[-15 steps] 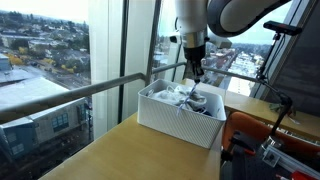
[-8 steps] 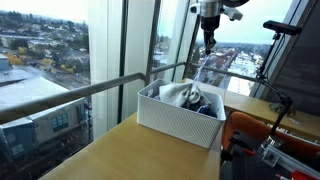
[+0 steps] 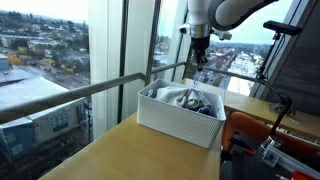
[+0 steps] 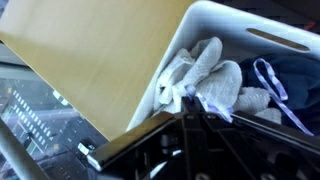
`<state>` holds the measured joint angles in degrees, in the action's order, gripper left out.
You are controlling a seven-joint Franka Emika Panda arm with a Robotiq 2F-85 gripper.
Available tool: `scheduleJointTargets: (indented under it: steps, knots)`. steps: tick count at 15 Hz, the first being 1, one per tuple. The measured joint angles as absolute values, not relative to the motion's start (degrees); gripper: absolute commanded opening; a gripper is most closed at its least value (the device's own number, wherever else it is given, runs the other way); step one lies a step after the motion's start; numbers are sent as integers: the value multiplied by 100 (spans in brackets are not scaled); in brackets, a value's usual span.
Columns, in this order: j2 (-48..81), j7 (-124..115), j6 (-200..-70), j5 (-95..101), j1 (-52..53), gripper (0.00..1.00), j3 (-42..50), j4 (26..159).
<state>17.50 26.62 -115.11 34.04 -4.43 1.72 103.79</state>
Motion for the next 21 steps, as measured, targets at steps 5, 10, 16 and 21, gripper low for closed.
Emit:
scheduleJointTargets:
  steps: [5, 10, 16, 21]
  knots:
    - [2308, 2563, -11852, 3404, -213, 32, 60, 10563]
    - [2570, 2561, -11879, 3404, -130, 68, 47, 10562]
    - [2584, 2538, -11899, 3393, -111, 100, 17, 10569]
    - [2936, 2496, -12400, 3045, -150, 58, 4, 10661]
